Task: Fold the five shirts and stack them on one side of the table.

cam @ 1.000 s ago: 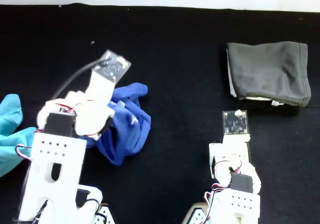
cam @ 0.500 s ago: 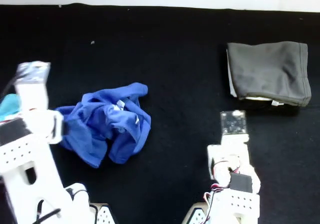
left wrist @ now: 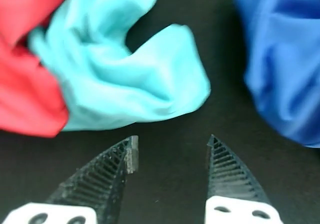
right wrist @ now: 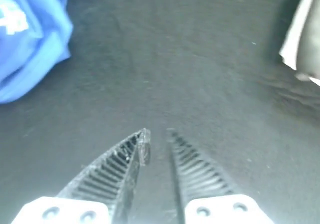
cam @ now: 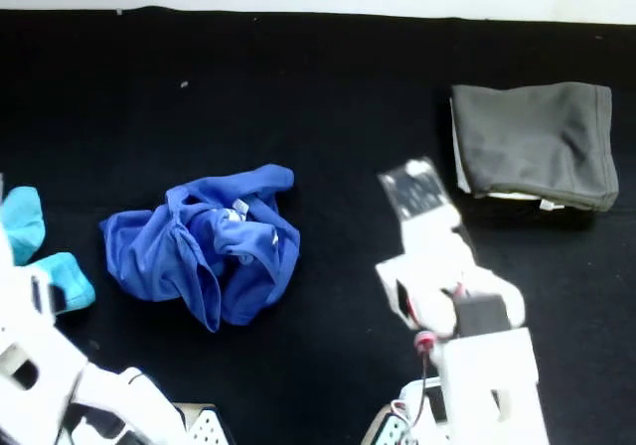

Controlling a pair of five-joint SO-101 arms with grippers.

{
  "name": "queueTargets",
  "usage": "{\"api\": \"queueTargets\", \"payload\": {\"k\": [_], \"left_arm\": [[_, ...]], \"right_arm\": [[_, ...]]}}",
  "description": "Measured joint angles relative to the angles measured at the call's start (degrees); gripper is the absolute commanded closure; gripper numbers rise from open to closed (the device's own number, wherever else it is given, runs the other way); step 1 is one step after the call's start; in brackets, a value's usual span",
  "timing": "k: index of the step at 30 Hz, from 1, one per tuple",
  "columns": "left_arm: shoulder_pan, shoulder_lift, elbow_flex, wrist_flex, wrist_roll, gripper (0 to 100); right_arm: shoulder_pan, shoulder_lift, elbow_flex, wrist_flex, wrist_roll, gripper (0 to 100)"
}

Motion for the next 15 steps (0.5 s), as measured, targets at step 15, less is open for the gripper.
{"api": "queueTargets", "payload": {"k": [15], "left_arm": [[-17.49, 44.92, -27.87, 9.23, -0.35, 78]], "right_arm": [[-38.33, 40.70, -47.21, 19.43, -8.44, 85.8]]}}
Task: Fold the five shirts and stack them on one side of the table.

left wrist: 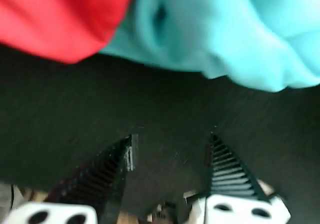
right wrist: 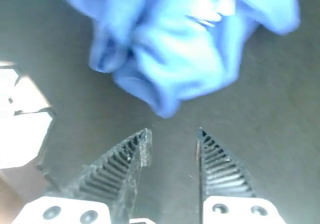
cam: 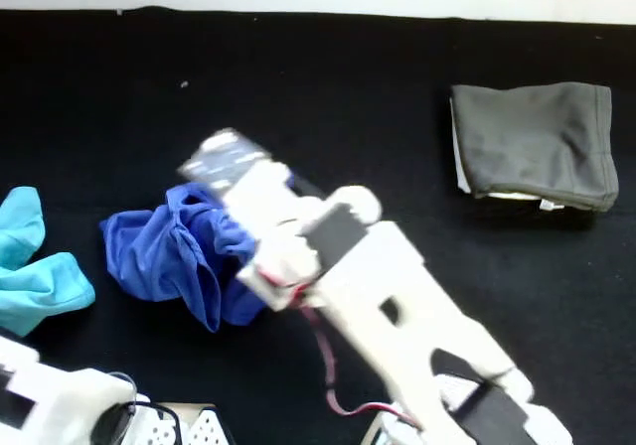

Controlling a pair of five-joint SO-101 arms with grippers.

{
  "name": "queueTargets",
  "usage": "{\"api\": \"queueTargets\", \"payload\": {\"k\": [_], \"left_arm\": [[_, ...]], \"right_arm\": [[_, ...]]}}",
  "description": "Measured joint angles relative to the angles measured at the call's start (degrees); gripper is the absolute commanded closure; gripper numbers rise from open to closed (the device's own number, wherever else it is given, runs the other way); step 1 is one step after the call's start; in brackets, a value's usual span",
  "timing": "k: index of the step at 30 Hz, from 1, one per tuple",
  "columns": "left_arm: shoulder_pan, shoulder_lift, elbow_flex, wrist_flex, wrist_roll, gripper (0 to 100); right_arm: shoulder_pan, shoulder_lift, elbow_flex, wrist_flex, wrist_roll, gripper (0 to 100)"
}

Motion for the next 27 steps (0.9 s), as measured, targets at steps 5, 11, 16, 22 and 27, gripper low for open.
{"api": "queueTargets", "payload": {"k": [5, 11, 16, 22, 27], "left_arm": [[-2.29, 8.70, -13.89, 5.54, 0.00, 78], [-4.31, 13.98, -21.27, 7.30, 0.00, 78], [-6.07, 14.86, -21.89, 7.30, 0.00, 78], [-7.38, 14.86, -21.89, 7.30, 0.00, 78], [-7.38, 14.86, -21.89, 7.30, -0.09, 78]], "right_arm": [[-8.26, 9.58, -5.63, 0.00, -0.62, 85.8], [-13.98, 18.64, -13.10, -0.09, -0.62, 85.8], [-12.48, 30.42, -20.31, -1.41, -0.97, 85.8], [-5.89, 44.40, -33.32, -2.20, -1.14, 85.8], [-3.34, 52.57, -40.62, -2.20, -1.14, 91.6]]}}
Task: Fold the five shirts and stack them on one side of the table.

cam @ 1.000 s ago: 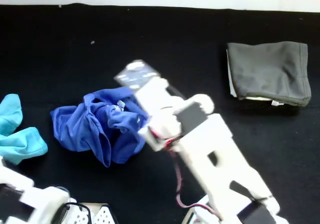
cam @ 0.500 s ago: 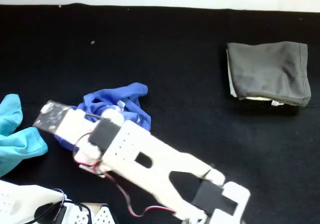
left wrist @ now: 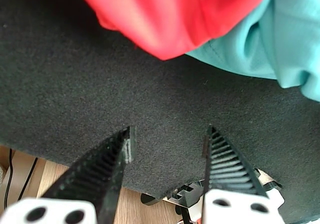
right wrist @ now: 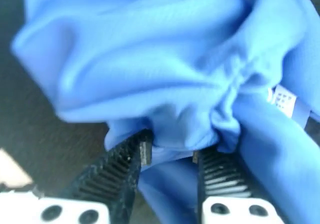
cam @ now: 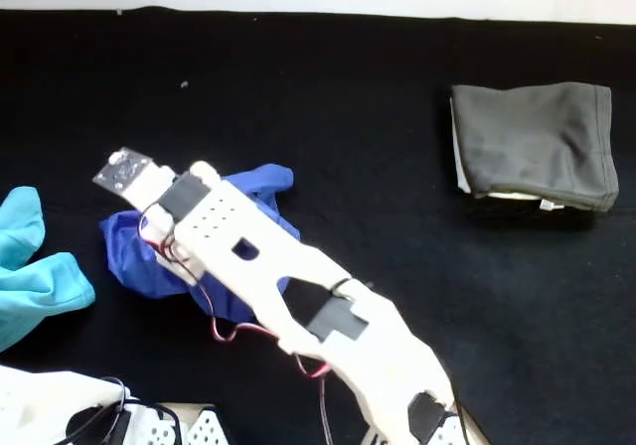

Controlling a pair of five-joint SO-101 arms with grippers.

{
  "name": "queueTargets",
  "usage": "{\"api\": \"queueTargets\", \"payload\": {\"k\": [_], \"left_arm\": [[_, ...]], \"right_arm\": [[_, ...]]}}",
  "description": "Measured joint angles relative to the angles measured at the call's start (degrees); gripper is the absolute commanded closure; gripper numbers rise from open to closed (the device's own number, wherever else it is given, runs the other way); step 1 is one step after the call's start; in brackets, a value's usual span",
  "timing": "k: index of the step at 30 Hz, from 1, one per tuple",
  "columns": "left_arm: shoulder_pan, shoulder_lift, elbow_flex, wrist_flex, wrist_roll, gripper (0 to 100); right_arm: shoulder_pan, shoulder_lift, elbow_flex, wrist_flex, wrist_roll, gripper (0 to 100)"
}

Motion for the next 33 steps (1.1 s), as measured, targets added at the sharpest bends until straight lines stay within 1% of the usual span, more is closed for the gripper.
{"api": "queueTargets", "payload": {"k": [2, 4, 6, 9, 12, 15, 19, 23, 29, 33], "left_arm": [[0.00, 0.00, 0.00, 0.00, 0.00, 78], [0.00, 0.00, 0.00, 0.00, 0.00, 78], [0.00, 0.00, 0.00, 0.00, 0.00, 78], [0.09, 0.00, 0.00, 0.00, 0.00, 78], [0.79, 0.00, 0.00, 0.00, 0.00, 78], [2.64, 0.00, 0.00, 0.70, 0.44, 78], [7.03, 0.00, 0.00, 3.52, 2.81, 78], [12.92, 0.00, 0.00, 4.13, 3.78, 78], [22.68, 0.00, 0.00, 4.40, 8.97, 78], [30.42, 0.00, 0.00, 4.48, 12.66, 78]], "right_arm": [[0.97, 1.76, -1.32, 0.00, 0.00, 99.8], [2.20, 2.29, -2.11, 0.00, 0.00, 98.1], [3.69, 2.29, -2.73, 0.18, 0.00, 99.5], [6.95, 2.37, -6.15, 3.60, 0.00, 99.3], [11.34, 2.37, -13.01, 9.32, 0.00, 99.3], [16.88, 2.29, -21.71, 12.04, 0.00, 99.3], [24.88, -1.41, -26.81, 12.48, 0.00, 99.2], [32.35, -9.76, -26.11, 12.48, 3.96, 99.2], [45.63, -21.36, -18.46, 12.57, 10.64, 99.2], [52.92, -23.38, -11.25, 12.57, 15.03, 99.2]]}}
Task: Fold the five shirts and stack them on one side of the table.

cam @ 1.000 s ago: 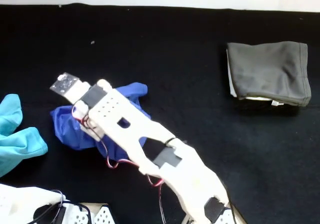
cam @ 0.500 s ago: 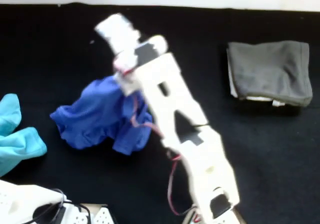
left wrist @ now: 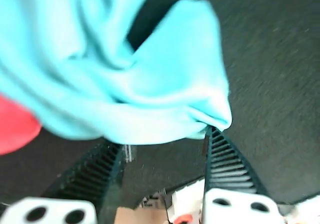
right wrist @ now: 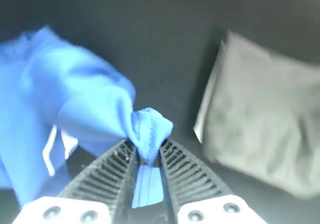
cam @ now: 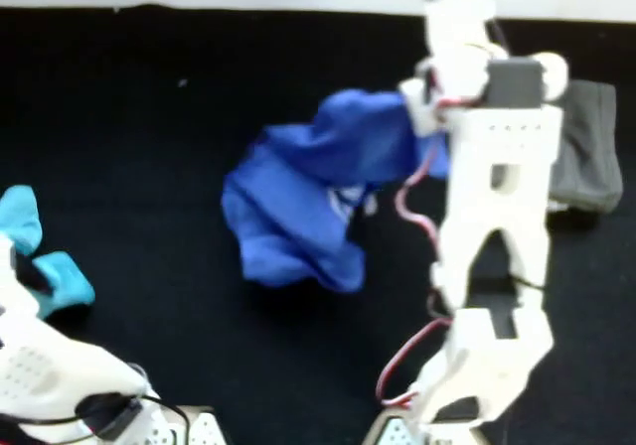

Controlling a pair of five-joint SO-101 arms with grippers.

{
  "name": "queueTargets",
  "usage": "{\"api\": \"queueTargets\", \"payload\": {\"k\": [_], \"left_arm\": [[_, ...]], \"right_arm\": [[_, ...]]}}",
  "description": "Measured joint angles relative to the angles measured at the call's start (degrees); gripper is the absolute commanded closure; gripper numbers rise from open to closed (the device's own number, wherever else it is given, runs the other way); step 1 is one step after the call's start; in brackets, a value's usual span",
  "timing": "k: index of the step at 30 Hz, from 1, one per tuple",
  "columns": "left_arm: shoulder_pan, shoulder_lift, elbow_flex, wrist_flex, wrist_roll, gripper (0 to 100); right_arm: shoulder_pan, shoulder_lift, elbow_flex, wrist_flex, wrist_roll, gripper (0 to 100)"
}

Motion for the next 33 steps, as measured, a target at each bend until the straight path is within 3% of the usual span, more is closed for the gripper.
{"api": "queueTargets", "payload": {"k": [6, 18, 25, 33], "left_arm": [[12.40, 0.00, 0.00, 0.09, 4.66, 78], [33.93, -0.70, -0.18, 2.64, 13.98, 78], [49.49, -10.11, -0.18, 2.64, 14.77, 78], [67.96, -11.25, 4.13, -1.14, 15.03, 77]], "right_arm": [[5.45, 0.00, 8.44, 0.00, 3.25, 99.2], [14.77, 0.00, 4.31, 0.00, 3.34, 99.2], [17.05, 0.00, 4.31, 0.00, 3.34, 99.2], [16.79, 0.00, 4.31, 0.00, 3.34, 99.2]]}}
